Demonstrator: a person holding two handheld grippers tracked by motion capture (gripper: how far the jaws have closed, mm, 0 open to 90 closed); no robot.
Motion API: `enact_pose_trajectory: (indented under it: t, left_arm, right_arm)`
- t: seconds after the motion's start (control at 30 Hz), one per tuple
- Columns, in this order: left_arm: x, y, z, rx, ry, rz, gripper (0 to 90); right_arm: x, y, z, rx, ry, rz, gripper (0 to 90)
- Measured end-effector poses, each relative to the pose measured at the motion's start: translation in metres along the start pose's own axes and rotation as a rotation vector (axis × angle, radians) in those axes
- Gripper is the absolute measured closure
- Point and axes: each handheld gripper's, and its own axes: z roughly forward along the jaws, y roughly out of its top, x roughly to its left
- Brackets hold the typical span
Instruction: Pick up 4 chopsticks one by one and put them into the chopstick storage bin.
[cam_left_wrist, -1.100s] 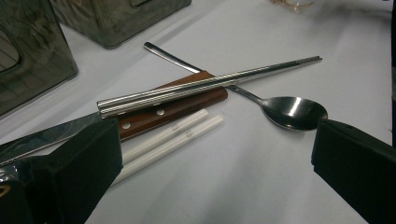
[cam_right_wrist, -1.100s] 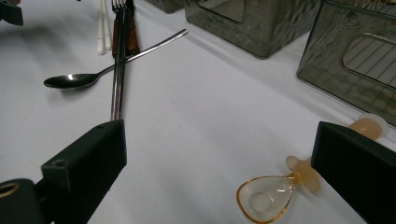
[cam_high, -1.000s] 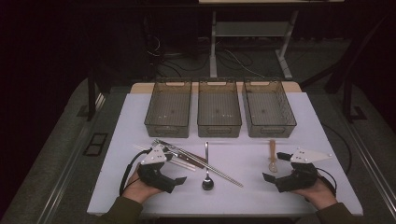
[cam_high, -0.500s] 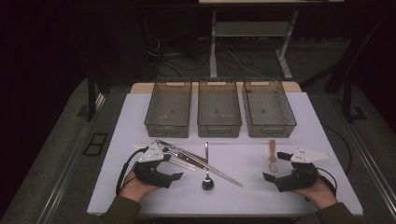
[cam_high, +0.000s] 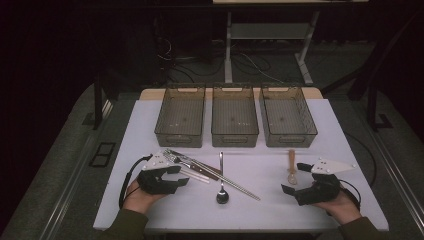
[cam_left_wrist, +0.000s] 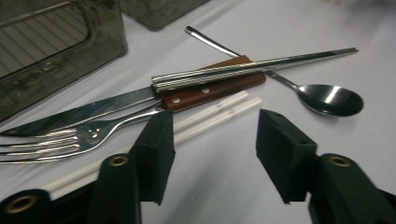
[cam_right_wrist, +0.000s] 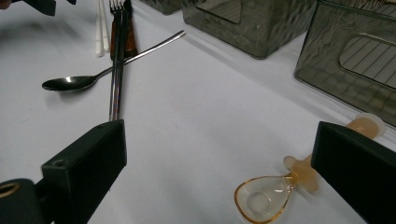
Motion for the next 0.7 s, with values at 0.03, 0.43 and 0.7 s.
enact_pose_trajectory:
  t: [0.03, 0.43, 0.7]
  left_arm:
    - [0.001, 0.0, -0.001, -0.001, 0.007, 0.002, 50.9]
    - [0.014, -0.002, -0.011, -0.008, 0.052, -0.026, 74.3]
    - [0.027, -0.004, -0.014, 0.011, 0.066, -0.041, 87.0]
  right_arm:
    - [0.0, 0.0, 0.0, -0.002, 0.0, -0.001, 3.2]
    - [-0.001, 0.0, 0.0, -0.001, -0.004, 0.006, 3.2]
    - [-0.001, 0.0, 0.001, 0.002, -0.003, 0.004, 3.2]
